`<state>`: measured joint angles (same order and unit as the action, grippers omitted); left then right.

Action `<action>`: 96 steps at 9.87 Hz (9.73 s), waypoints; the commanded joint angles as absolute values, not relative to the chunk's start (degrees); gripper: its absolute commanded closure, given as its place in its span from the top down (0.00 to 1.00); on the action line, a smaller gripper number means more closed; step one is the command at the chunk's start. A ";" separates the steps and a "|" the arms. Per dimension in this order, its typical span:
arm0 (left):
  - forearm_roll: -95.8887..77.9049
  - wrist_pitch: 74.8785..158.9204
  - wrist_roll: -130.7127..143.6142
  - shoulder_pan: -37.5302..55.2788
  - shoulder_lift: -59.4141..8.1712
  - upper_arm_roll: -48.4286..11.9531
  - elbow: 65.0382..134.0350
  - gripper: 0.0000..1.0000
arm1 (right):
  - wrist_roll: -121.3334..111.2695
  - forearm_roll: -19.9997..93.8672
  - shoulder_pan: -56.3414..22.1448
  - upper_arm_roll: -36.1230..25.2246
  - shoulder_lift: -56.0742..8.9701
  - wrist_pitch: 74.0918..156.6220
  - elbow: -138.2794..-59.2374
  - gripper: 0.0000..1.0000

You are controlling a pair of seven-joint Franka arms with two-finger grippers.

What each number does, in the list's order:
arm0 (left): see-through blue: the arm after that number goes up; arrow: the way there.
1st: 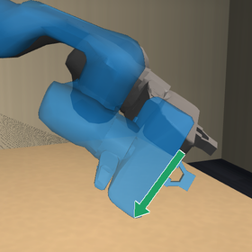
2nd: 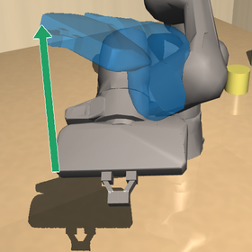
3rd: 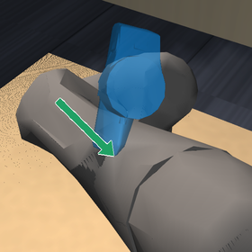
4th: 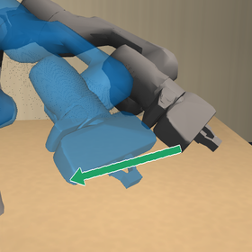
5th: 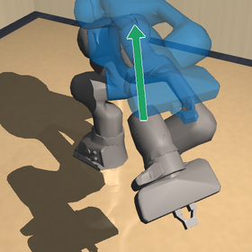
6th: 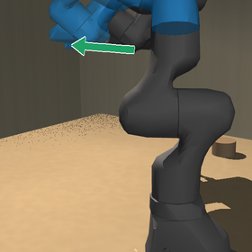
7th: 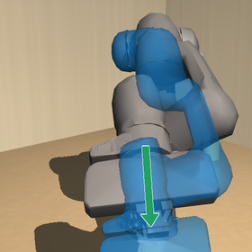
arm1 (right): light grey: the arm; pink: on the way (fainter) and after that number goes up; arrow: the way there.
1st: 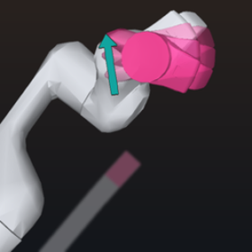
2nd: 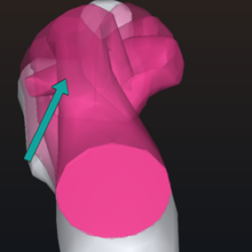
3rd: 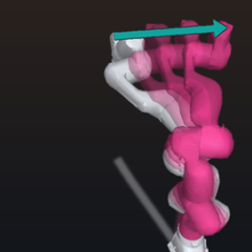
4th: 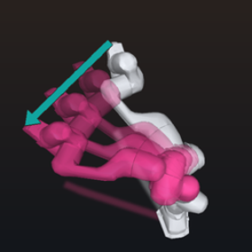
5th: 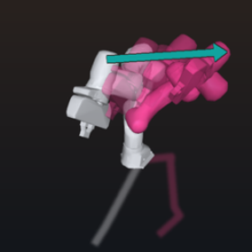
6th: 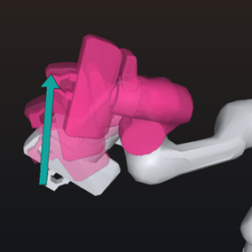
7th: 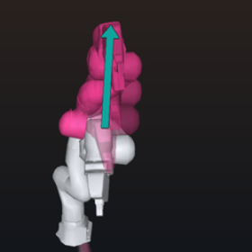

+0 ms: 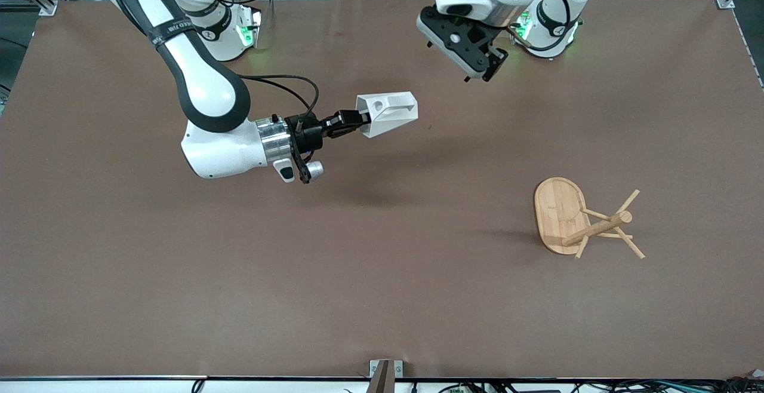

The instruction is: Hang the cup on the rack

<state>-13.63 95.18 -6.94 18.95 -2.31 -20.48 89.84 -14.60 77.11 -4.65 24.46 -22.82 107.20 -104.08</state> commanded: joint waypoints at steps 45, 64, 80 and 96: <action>-5.80 113.35 3.71 0.35 -13.19 -20.05 99.99 0.00 | 2.28 -2.55 2.72 -2.02 -0.88 80.68 -82.35 1.00; -11.95 119.79 -5.37 -2.72 -16.17 -11.87 103.97 0.01 | 1.85 -1.58 3.34 -1.93 -0.88 83.50 -83.94 1.00; -11.69 116.82 -4.57 -3.34 -14.60 -9.76 101.25 1.00 | 1.76 -1.58 3.51 -1.93 -0.97 83.50 -84.02 1.00; 0.44 89.30 -2.20 -0.96 8.44 -6.06 97.47 1.00 | 1.58 -1.58 3.60 -1.93 -0.97 83.76 -84.29 1.00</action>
<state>-0.84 89.65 -2.98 0.41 8.23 -4.18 95.21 1.42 -1.46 2.87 -2.53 -1.38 83.59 -83.66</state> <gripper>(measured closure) 0.000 0.000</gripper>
